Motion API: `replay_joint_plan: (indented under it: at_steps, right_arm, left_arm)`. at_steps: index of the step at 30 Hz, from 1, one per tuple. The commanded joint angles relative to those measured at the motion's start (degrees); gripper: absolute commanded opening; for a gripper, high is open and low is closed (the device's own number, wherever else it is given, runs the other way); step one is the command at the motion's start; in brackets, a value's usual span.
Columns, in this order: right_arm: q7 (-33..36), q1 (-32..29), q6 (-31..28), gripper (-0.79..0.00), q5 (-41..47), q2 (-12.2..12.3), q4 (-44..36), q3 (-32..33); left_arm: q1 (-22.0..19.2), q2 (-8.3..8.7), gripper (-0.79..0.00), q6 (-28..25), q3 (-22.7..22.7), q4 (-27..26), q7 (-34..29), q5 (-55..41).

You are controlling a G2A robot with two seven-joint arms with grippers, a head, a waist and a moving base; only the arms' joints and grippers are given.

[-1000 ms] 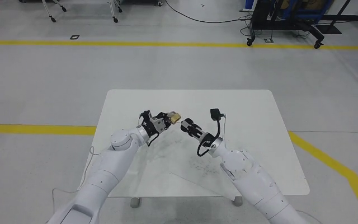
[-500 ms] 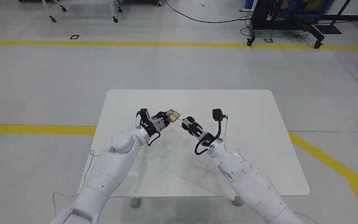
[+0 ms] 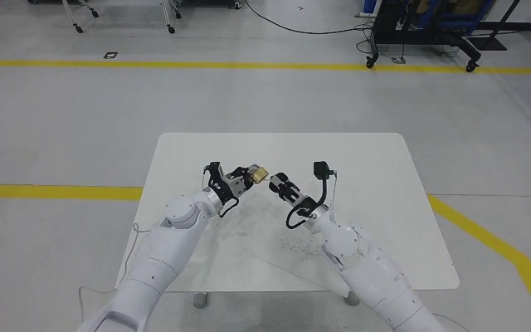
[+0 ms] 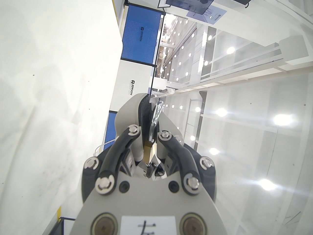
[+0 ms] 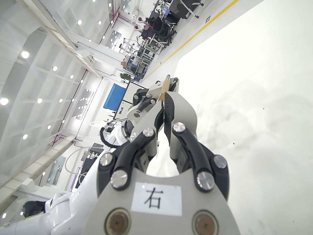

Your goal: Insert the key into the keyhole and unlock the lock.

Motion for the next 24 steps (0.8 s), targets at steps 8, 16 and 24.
replay_joint_plan:
  at_steps: [8,16,24]
  right_arm:
    - [-1.0,-0.3,-1.4,-0.785,-0.5,-0.3,-0.2,0.7]
    - [-3.5,-0.4,-4.1,-0.785,-15.1,-0.1,-0.8,-0.5]
    - [-6.1,-0.1,-3.0,-0.785,-21.7,-0.6,-0.4,-1.9]
  left_arm:
    - [0.2,-0.19,-0.785,1.1,-0.4,0.1,0.5,0.2]
    - [-0.3,-0.48,-0.785,6.1,-0.6,1.1,-0.1,-1.5]
    - [-0.7,-0.71,-0.785,7.3,-0.5,1.8,-0.7,-1.3]
